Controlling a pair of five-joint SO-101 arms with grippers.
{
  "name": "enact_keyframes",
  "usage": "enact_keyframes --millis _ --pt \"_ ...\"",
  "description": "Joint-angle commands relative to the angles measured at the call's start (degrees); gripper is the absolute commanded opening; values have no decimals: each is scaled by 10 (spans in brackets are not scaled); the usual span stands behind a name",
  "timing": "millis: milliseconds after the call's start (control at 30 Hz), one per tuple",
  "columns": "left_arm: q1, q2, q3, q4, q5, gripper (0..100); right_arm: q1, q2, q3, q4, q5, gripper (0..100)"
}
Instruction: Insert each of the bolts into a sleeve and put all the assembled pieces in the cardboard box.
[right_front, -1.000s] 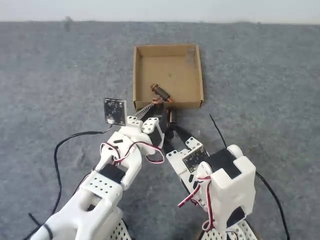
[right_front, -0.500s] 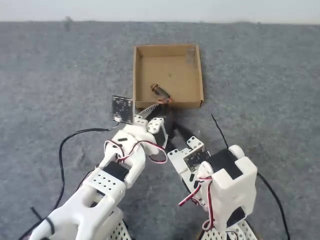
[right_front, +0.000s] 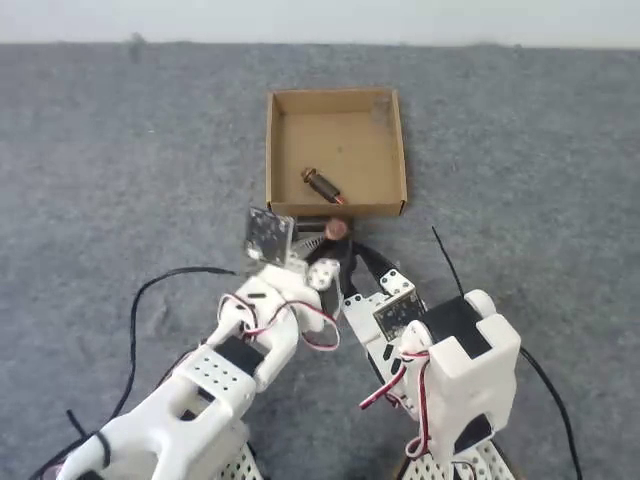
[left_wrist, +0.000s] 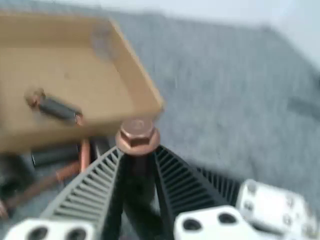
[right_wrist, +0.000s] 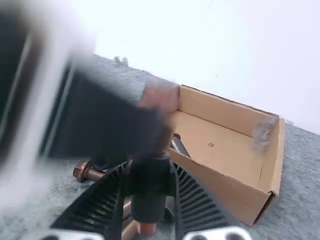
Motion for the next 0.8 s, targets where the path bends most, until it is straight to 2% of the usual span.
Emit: enact_keyframes --millis 0,167,533,667,767 --pt "44 -3 18 -55 -4 11 19 -32 15 -18 4 6" --pt "42 2 43 -135 -1 11 20 -32 15 -19 4 6" --pt "41 2 41 -135 0 13 21 -32 15 -19 4 6" --pt "29 1 41 -135 4 72 21 -32 15 -19 4 6" --pt "11 -2 40 -135 37 119 21 -32 15 -19 4 6"
